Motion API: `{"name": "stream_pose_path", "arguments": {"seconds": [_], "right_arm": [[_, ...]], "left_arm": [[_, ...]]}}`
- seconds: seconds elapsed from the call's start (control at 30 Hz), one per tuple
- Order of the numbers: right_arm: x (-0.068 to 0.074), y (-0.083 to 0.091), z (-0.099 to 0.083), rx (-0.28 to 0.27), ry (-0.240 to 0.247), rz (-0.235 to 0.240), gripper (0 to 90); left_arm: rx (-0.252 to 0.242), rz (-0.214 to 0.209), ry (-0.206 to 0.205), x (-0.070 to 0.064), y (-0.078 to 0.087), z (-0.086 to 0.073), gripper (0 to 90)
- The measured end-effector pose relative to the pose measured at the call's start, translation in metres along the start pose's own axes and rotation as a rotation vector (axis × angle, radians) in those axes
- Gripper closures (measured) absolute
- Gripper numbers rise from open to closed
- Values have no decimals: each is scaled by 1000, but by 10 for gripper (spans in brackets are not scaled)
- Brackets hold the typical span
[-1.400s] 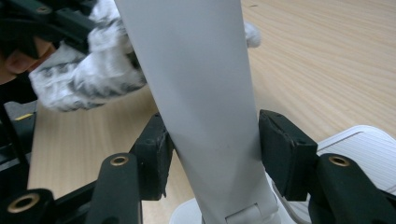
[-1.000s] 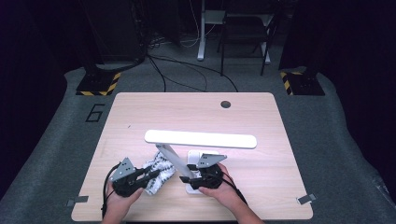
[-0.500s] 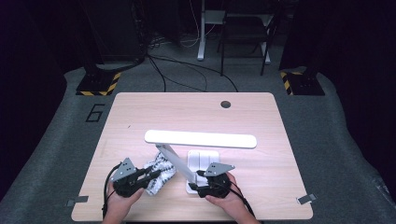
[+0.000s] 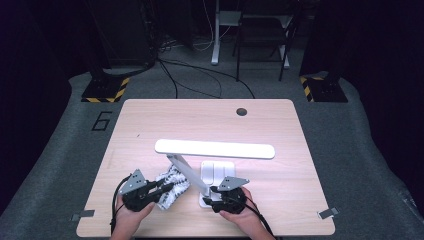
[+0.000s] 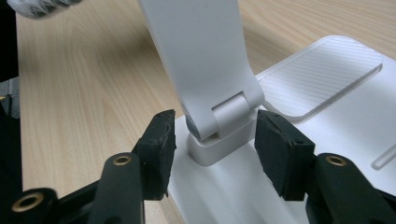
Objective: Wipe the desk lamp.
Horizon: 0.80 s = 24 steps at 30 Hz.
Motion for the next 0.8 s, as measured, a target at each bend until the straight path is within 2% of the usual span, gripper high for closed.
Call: {"name": "stream_pose_path", "arguments": {"seconds": [0.27, 0.33, 0.4, 0.43, 0.47, 0.53, 0.67, 0.8], "right_arm": [[-1, -2, -2, -21, -28, -5, 527], [0, -2, -2, -19, -20, -4, 539], [-1, -1, -2, -22, -5, -13, 549], [1, -1, -2, -17, -20, -9, 552], [0, -1, -2, -19, -3, 1, 555], [0, -1, -3, -22, -5, -8, 559], [0, 0, -4, -25, -6, -5, 562], [-1, 0, -4, -30, 8, -4, 564]], "left_arm": [[-3, -30, -7, -3, 1, 4, 743], [-18, -31, 1, -5, 1, 5, 743], [-20, -35, -11, -5, 2, 6, 743], [-21, -34, -19, -5, 2, 8, 743], [-24, -39, -17, -6, 2, 9, 743], [-24, -48, -23, -8, 4, 12, 742], [-45, -48, -48, -9, 2, 21, 742], [-63, -52, -55, -7, -2, 29, 742]]}}
Point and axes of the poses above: each handheld gripper's, and its own axes: y roughly backward along the jaws, z roughly out of its top, x roughly to its left, the point moved 2 cm from there along -y, roughly forward along the jaws, and after that the axes turned 1 degree about -z, right-handed, at the moved point
